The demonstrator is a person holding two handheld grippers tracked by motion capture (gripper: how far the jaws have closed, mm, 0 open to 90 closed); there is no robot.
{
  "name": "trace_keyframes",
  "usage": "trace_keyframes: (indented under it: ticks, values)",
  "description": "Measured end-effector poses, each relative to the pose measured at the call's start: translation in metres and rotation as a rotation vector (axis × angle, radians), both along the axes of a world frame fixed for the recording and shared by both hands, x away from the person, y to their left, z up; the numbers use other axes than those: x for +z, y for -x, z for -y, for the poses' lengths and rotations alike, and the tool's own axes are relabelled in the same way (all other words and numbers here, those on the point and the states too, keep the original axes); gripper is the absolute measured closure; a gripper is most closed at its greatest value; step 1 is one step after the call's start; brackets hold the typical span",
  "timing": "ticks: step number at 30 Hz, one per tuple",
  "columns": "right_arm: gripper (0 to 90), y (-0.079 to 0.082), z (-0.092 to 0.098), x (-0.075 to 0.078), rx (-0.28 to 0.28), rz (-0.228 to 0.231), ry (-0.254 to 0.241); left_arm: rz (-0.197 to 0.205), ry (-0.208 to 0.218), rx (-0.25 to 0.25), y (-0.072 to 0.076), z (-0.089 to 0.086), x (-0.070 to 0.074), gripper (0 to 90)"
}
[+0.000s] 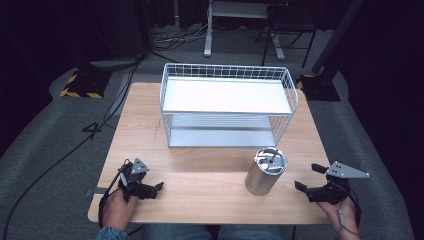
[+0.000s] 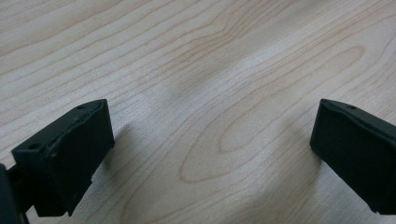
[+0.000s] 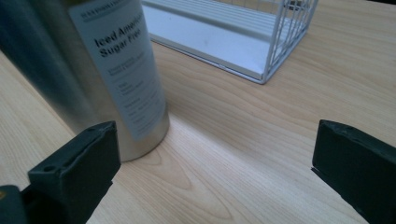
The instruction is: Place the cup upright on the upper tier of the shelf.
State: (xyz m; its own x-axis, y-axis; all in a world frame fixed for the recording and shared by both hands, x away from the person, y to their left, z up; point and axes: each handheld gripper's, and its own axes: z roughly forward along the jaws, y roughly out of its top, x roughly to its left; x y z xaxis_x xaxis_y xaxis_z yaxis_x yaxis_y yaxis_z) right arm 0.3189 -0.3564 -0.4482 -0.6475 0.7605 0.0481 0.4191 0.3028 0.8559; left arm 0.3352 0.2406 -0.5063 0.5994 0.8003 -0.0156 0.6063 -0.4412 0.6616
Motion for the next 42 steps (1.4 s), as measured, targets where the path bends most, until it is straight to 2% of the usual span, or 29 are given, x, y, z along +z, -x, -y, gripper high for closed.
trace_keyframes:
  ticks: [16, 24, 35, 42]
  values:
    - [1.0, 0.01, -0.021, 0.025, 0.064, 0.03, -0.005, 0.0, 0.0, 0.0, 0.0, 0.0, 0.0, 0.0]
    - [0.0, 0.012, -0.042, 0.035, 0.117, 0.041, -0.023, 0.0, 0.0, 0.001, 0.0, 0.0, 0.0, 0.0]
    - [0.0, 0.007, -0.068, 0.036, 0.18, 0.042, -0.027, 0.0, -0.001, 0.0, 0.0, 0.0, 0.0, 0.0]
    - [0.0, 0.0, -0.081, 0.032, 0.185, 0.051, -0.023, 0.0, 0.0, 0.0, 0.0, 0.0, 0.0, 0.0]
